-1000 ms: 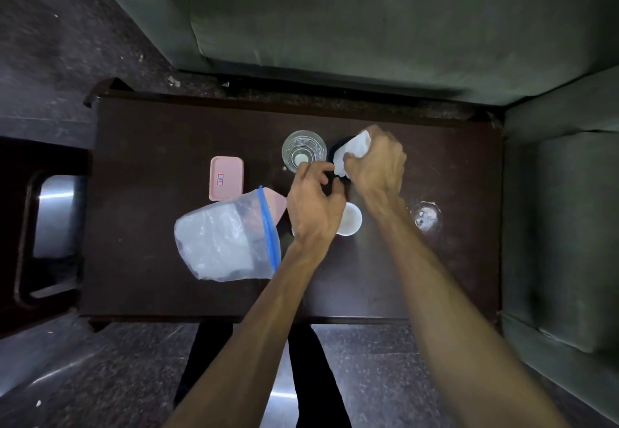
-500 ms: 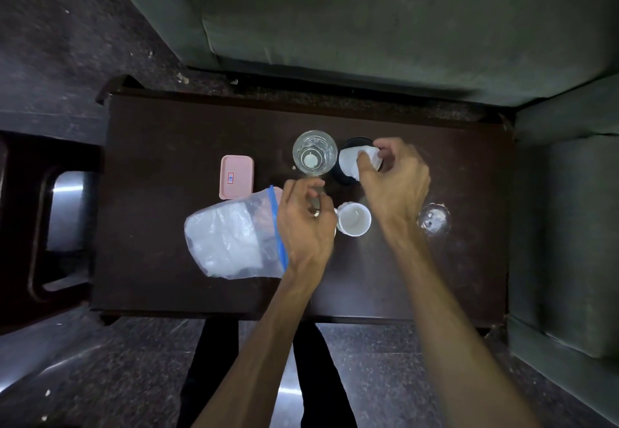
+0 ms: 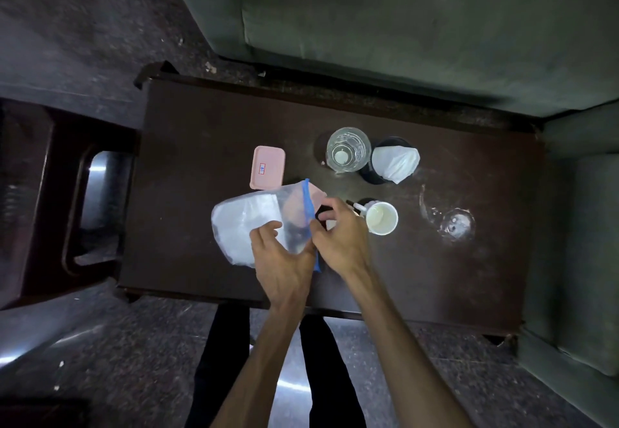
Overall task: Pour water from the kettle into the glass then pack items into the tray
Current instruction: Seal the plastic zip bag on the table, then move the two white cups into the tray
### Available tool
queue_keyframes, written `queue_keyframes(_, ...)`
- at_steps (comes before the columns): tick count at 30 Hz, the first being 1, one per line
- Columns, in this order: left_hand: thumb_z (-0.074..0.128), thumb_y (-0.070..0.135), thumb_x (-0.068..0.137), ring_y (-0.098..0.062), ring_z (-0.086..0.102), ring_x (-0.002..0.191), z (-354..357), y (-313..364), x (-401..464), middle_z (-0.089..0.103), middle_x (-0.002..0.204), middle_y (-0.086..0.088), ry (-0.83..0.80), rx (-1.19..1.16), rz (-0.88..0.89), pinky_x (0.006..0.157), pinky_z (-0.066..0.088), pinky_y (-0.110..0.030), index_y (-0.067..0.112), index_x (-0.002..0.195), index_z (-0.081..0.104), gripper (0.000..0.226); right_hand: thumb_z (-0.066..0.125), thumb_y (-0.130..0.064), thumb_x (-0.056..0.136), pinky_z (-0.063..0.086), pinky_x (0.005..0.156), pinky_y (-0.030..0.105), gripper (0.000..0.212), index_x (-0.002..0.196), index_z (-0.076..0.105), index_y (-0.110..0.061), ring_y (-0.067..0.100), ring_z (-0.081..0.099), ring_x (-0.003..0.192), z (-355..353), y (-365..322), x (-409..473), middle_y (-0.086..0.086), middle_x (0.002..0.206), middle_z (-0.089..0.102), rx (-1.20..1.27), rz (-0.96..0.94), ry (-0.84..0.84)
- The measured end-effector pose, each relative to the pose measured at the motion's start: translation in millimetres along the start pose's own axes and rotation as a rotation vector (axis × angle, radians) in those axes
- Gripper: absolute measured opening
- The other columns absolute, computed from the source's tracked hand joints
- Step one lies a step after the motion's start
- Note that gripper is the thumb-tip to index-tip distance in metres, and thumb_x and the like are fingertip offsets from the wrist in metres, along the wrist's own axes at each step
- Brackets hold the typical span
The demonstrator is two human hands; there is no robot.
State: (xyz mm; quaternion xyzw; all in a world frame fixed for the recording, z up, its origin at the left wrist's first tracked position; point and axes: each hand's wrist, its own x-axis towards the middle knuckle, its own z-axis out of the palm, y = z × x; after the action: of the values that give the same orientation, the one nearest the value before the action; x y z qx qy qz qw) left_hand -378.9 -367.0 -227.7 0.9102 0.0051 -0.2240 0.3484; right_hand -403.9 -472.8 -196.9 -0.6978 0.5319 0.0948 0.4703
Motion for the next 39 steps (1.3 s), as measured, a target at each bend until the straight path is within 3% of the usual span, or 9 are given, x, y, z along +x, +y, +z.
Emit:
queue_keyframes(6, 0.079, 0.030, 0.083, -0.023, 0.063, 0.104, -5.7, -14.4, 6.6, 0.056, 0.123, 0.002, -0.088, -0.020, 0.012, 0.076, 0.051, -0.038, 0.015, 0.124, 0.057, 0.048, 0.071, -0.037, 0.082, 0.055, 0.085, 0.037, 0.059, 0.138, 0.058, -0.021, 0.029, 0.069, 0.103, 14.7, -17.0, 14.3, 0.004, 0.106, 0.076, -0.252, 0.032, -0.063)
queue_keyframes(10, 0.077, 0.034, 0.084, -0.030, 0.063, 0.110, -13.4, -31.4, 15.0, 0.055, 0.128, -0.005, -0.085, 0.050, 0.047, 0.080, 0.058, -0.046, 0.010, 0.128, 0.057, 0.054, 0.064, -0.022, 0.083, 0.039, 0.065, 0.031, 0.007, 0.082, 0.059, -0.018, 0.035, 0.062, 0.083, 24.3, -22.0, 14.4, 0.006, 0.085, 0.072, -0.271, 0.066, -0.029)
queue_keyframes(13, 0.062, 0.047, 0.084, -0.038, 0.058, 0.120, -25.3, -53.7, 22.7, 0.052, 0.138, -0.015, -0.115, 0.149, 0.084, 0.085, 0.057, -0.049, 0.002, 0.135, 0.053, 0.069, 0.064, -0.019, 0.084, 0.034, 0.063, 0.030, 0.031, 0.064, 0.040, -0.017, 0.030, 0.048, 0.068, 37.1, -23.5, 6.3, 0.000, 0.069, 0.058, -0.198, 0.038, -0.021)
queue_keyframes(18, 0.056, 0.037, 0.081, -0.047, 0.057, 0.116, -45.1, -92.9, 43.3, 0.051, 0.139, -0.026, -0.085, 0.277, 0.194, 0.086, 0.054, -0.052, -0.005, 0.131, 0.053, 0.066, 0.066, -0.024, 0.084, 0.054, 0.076, 0.028, 0.013, 0.092, 0.075, -0.020, 0.017, 0.066, 0.079, 38.5, -19.8, -7.1, -0.005, 0.089, 0.078, -0.047, 0.011, 0.041)
queue_keyframes(23, 0.060, 0.022, 0.080, -0.045, 0.056, 0.116, -58.5, -86.4, 58.0, 0.048, 0.141, -0.025, 0.052, 0.253, 0.149, 0.086, 0.054, -0.052, -0.002, 0.132, 0.052, 0.058, 0.067, -0.019, 0.085, 0.053, 0.077, 0.029, 0.015, 0.090, 0.080, -0.023, 0.026, 0.074, 0.085, -1.3, 9.4, -5.6, 0.001, 0.092, 0.081, -0.048, 0.097, 0.384)
queue_keyframes(27, 0.068, 0.006, 0.079, -0.033, 0.054, 0.113, -44.1, -51.6, 45.8, 0.057, 0.128, -0.021, 0.220, 0.110, 0.301, 0.088, 0.047, -0.040, 0.002, 0.118, 0.063, 0.040, 0.071, -0.012, 0.082, 0.055, 0.082, 0.039, 0.030, 0.107, 0.080, -0.024, 0.041, 0.073, 0.095, -35.0, 38.0, -1.5, 0.012, 0.104, 0.080, -0.210, 0.133, 0.446)
queue_keyframes(32, 0.069, 0.020, 0.076, -0.033, 0.062, 0.086, 16.3, 7.4, -3.1, 0.065, 0.096, -0.011, -0.042, 0.159, 0.621, 0.075, 0.047, -0.042, 0.010, 0.090, 0.070, 0.017, 0.068, -0.012, 0.081, 0.056, 0.088, 0.044, 0.043, 0.122, 0.073, -0.028, 0.043, 0.071, 0.105, -47.0, 65.9, 4.8, 0.014, 0.114, 0.077, -0.361, 0.100, 0.286)
queue_keyframes(35, 0.082, 0.034, 0.067, -0.032, 0.061, 0.085, 53.7, 18.0, -21.0, 0.064, 0.097, -0.010, -0.234, 0.436, 0.643, 0.074, 0.043, -0.042, 0.011, 0.092, 0.074, 0.034, 0.069, -0.021, 0.086, 0.055, 0.082, 0.040, 0.031, 0.116, 0.073, -0.029, 0.040, 0.072, 0.102, -45.6, 77.7, 10.3, 0.009, 0.110, 0.078, -0.424, 0.020, 0.192)
queue_keyframes(39, 0.086, 0.033, 0.066, -0.029, 0.058, 0.087, 73.8, 18.1, -16.2, 0.063, 0.097, -0.007, -0.258, 0.626, 0.644, 0.077, 0.035, -0.039, 0.014, 0.087, 0.077, 0.030, 0.067, -0.019, 0.090, 0.055, 0.073, 0.040, 0.015, 0.100, 0.078, -0.019, 0.042, 0.070, 0.088, -48.4, 88.7, 17.3, 0.012, 0.096, 0.077, -0.401, -0.097, 0.229)
